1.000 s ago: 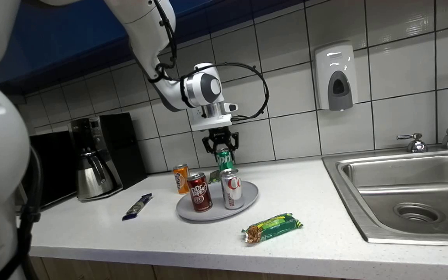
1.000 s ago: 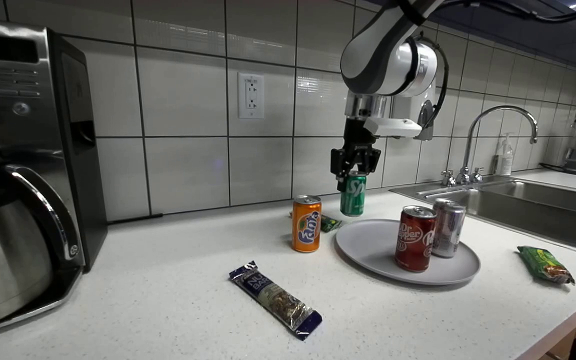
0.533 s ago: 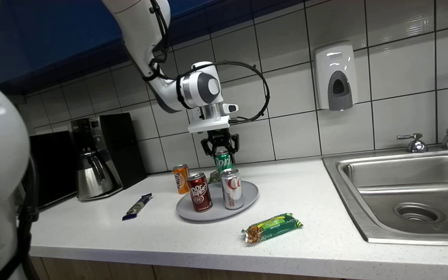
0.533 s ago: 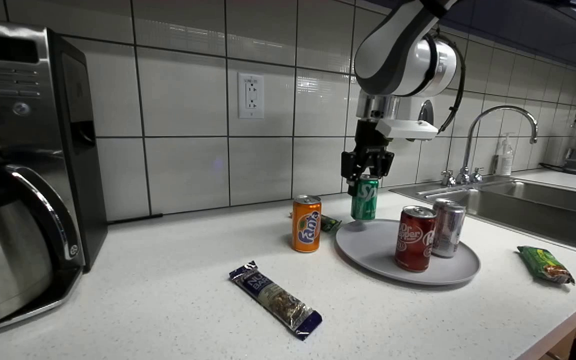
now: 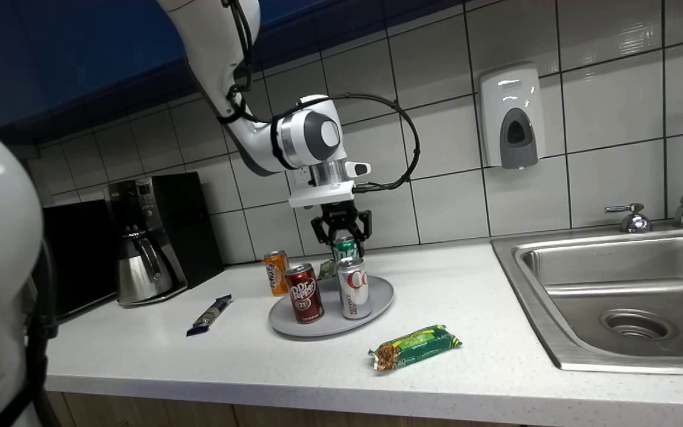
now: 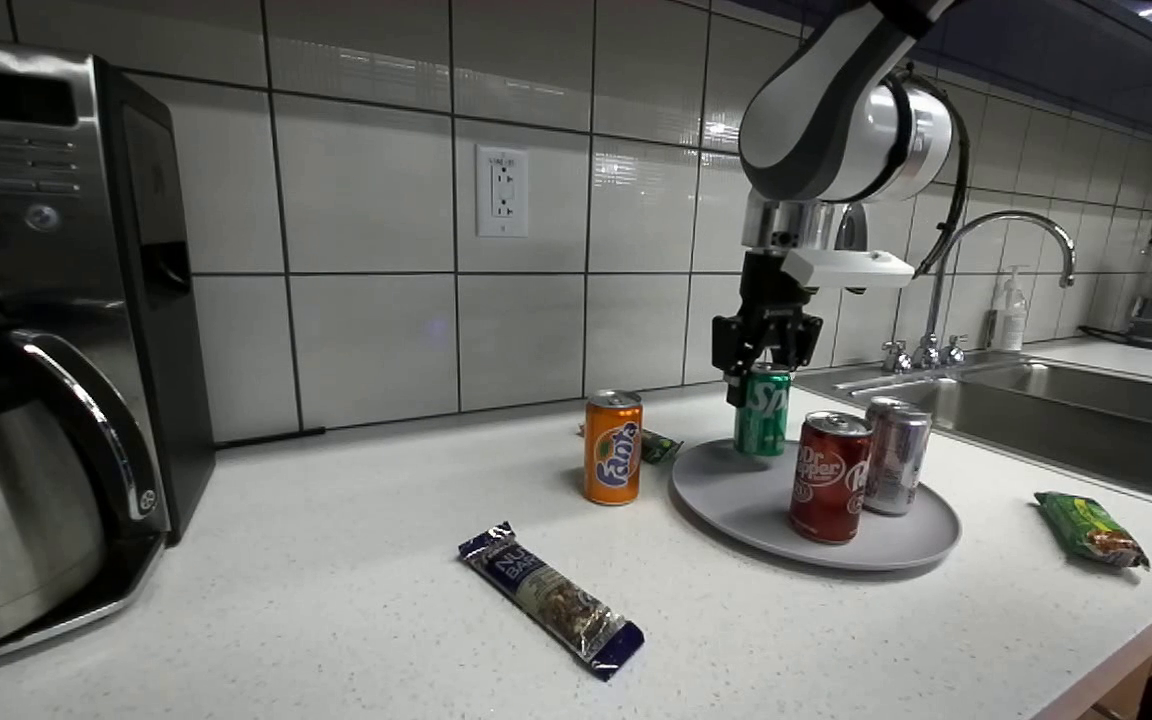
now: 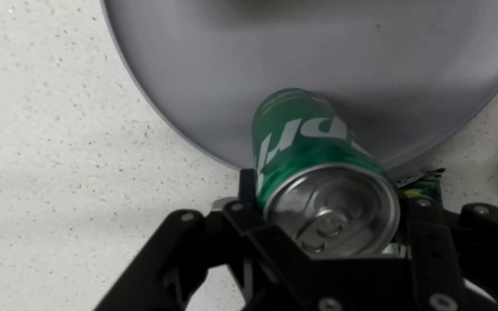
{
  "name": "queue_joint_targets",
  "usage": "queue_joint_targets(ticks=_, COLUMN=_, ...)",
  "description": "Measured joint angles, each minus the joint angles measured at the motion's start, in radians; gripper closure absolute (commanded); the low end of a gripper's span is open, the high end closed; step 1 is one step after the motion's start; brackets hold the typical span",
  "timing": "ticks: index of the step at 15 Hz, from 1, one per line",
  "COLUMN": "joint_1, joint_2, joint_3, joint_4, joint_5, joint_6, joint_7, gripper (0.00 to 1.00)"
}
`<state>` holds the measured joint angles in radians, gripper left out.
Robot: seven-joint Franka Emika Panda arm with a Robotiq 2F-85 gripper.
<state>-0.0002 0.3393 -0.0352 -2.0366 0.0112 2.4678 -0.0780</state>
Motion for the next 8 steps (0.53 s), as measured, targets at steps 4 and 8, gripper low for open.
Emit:
queue_joint_targets(ticks=4, joint_1=-0.007, joint_2=0.0, joint_3=-0.011, joint_4=-0.012, joint_5=0.0, joint_6=0.001, joint_7=0.004, gripper=0.62)
queue_joint_targets(ticks=8, joint_1=-0.008, joint_2=0.0, joint_3=-0.015, joint_4=-0.017, joint_5=0.0, joint_6=0.001, joint_7=0.006, gripper=0.01)
